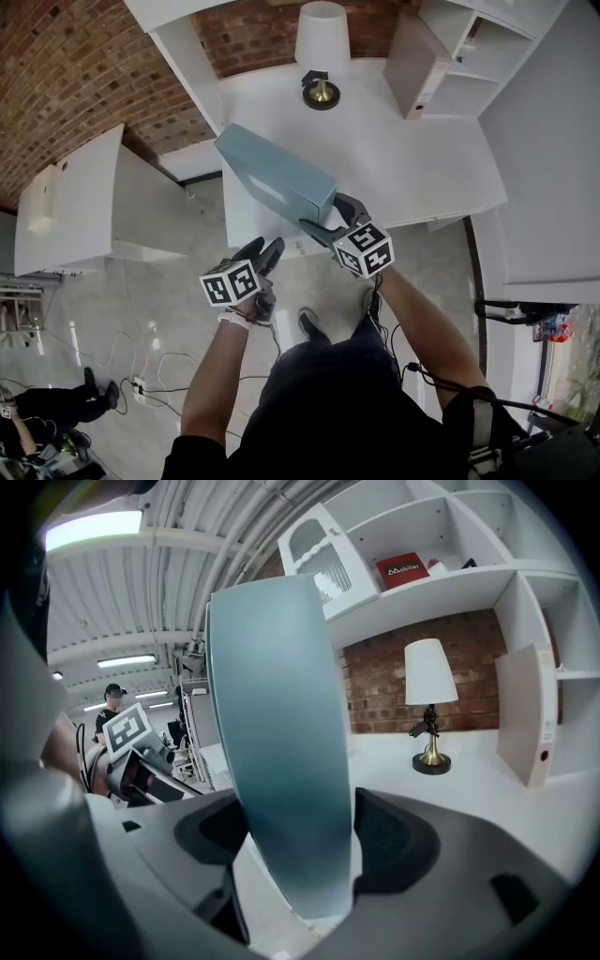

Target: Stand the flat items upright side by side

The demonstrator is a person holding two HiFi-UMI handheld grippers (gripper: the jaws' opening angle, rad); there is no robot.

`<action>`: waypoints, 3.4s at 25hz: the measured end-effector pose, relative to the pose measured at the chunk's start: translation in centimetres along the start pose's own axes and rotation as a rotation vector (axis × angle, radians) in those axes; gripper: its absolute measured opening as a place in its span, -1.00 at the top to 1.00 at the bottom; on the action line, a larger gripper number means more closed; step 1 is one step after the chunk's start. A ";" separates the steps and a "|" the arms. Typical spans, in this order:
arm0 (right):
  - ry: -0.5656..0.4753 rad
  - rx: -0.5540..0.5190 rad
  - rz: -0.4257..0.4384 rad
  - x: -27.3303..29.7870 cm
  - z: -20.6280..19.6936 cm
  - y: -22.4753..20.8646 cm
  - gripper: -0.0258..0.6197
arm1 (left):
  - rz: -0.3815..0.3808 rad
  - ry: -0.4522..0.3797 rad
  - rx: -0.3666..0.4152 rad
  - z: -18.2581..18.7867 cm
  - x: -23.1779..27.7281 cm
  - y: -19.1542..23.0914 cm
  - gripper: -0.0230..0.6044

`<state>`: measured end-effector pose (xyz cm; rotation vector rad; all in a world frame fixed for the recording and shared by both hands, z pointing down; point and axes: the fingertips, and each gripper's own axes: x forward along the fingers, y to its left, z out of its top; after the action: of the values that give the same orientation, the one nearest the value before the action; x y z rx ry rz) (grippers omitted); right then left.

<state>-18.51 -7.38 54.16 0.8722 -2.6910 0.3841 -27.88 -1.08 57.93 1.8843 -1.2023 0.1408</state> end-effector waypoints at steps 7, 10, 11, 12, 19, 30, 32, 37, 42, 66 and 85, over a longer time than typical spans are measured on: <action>0.004 -0.055 -0.080 -1.1 0.5 -0.8 0.03 | -0.038 -0.002 0.003 1.0 0.0 -0.3 0.13; 0.009 -0.032 -0.158 -2.9 0.7 -2.7 0.04 | -0.065 0.001 0.003 1.5 0.4 -0.5 0.13; 0.010 -0.017 -0.193 -3.7 0.7 -3.6 0.04 | -0.076 0.003 0.004 1.6 0.6 -0.8 0.13; 0.011 0.002 -0.232 -4.6 0.6 -4.5 0.05 | -0.089 0.007 0.008 1.7 0.9 -1.1 0.13; -0.003 0.129 -0.506 -10.8 -0.1 -11.1 0.05 | -0.178 0.034 0.045 2.4 2.0 -3.8 0.13; -0.036 0.230 -0.758 -15.2 -0.4 -20.1 0.05 | -0.232 0.041 0.002 3.3 4.5 -6.8 0.13; -0.037 0.241 -0.776 -15.1 -0.2 -21.8 0.05 | -0.238 0.035 -0.004 3.8 5.1 -7.5 0.13; -0.059 0.248 -0.792 -14.2 1.1 -26.1 0.04 | -0.233 0.032 0.011 5.3 7.2 -8.8 0.13; -0.086 0.254 -0.805 -13.5 2.3 -30.2 0.05 | -0.223 0.042 0.000 6.1 10.0 -9.5 0.13; -0.055 0.220 -0.835 -6.4 6.2 -45.6 0.01 | -0.093 0.040 -0.056 10.4 17.4 -8.4 0.13; -0.023 0.313 -0.869 -6.1 4.8 -45.2 0.16 | -0.067 0.059 -0.079 10.7 19.3 -8.6 0.13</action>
<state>12.53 -41.14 54.96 1.9915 -2.0073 0.5724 -14.65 -20.58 55.92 1.8373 -1.0884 0.1099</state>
